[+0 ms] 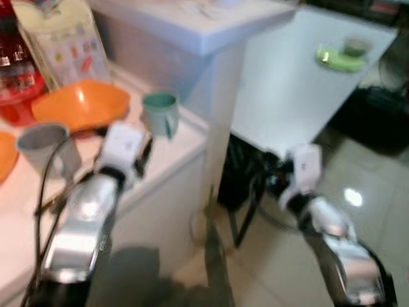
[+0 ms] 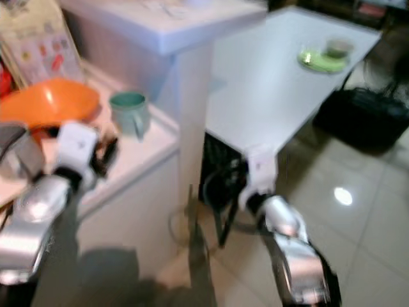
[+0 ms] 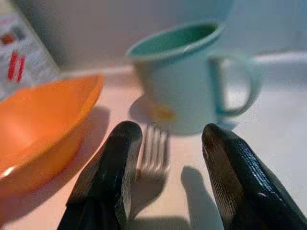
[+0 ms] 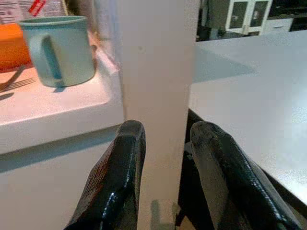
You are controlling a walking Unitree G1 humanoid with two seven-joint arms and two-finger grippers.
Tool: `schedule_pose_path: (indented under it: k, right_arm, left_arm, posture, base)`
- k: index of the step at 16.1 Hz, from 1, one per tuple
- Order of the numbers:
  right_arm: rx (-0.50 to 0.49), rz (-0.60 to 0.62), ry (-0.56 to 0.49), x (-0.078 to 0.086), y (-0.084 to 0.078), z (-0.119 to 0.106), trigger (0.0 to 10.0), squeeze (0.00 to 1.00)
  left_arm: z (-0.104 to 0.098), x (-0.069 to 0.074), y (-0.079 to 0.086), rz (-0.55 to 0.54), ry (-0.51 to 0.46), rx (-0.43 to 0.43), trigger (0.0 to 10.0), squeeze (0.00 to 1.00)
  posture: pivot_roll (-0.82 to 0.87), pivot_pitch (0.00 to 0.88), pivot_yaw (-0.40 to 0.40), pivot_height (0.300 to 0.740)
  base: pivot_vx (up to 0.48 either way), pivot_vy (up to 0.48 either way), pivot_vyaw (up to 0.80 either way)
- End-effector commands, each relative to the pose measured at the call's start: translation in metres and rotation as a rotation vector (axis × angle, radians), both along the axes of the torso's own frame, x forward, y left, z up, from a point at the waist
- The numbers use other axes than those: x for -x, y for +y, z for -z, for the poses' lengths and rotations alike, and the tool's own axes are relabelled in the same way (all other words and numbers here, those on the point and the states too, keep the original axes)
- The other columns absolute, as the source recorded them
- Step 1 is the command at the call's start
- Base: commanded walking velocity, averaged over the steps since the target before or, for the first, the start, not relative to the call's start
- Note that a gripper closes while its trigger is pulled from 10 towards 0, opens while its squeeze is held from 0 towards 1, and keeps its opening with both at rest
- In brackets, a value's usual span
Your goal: Setting the table
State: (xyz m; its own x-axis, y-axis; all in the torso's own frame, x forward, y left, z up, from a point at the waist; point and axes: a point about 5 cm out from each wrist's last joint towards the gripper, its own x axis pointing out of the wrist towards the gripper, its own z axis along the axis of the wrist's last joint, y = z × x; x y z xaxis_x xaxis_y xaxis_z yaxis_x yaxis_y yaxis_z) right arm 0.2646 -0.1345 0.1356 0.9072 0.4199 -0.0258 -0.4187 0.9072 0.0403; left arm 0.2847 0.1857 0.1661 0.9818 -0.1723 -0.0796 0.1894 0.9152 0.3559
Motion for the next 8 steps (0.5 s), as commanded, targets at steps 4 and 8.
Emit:
schedule_pose_path:
  k: [4, 8]
  right_arm:
    - [0.004, -0.076, 0.006, 0.005, -0.001, -0.004, 10.0, 0.00]
    - [-0.002, -0.188, 0.030, 0.009, 0.006, -0.006, 10.0, 0.00]
  left_arm:
    - [0.002, 0.003, 0.017, 0.020, 0.130, 0.056, 10.0, 1.00]
    - [0.003, -0.003, 0.027, -0.035, 0.186, 0.061, 10.0, 0.10]
  posture:
    - [0.07, 0.000, -0.033, 0.740]
    - [0.07, 0.000, -0.035, 0.740]
  base:
    - [0.000, 0.000, 0.00]
    - [0.000, 0.000, 0.00]
